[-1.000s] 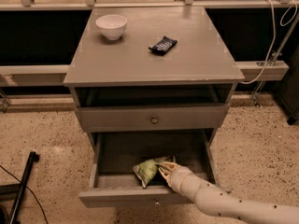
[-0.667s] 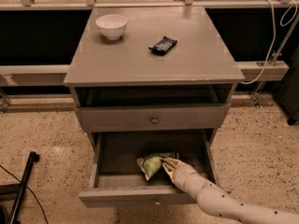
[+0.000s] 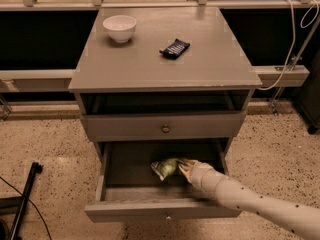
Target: Place green jalapeno chip bag into middle drawer
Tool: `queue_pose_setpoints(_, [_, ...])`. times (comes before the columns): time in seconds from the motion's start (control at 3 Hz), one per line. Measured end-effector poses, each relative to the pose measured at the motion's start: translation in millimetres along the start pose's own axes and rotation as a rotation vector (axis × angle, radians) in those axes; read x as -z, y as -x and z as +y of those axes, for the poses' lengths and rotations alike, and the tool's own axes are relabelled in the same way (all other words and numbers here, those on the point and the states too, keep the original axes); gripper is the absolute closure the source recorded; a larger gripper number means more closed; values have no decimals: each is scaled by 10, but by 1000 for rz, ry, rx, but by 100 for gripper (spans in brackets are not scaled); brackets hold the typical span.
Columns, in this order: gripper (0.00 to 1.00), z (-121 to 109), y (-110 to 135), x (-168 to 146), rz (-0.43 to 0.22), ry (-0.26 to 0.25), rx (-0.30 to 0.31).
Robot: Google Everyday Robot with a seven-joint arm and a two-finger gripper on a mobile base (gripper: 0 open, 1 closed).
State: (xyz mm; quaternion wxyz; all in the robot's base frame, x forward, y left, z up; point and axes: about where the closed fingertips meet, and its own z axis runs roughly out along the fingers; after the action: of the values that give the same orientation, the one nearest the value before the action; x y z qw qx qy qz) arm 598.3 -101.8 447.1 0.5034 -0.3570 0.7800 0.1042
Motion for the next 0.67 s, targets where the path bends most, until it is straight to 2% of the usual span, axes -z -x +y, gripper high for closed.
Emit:
queue_pose_setpoints(0.33, [58, 59, -54, -11, 29, 35, -34])
queue_pose_setpoints(0.67, [27, 61, -44, -11, 27, 36, -31])
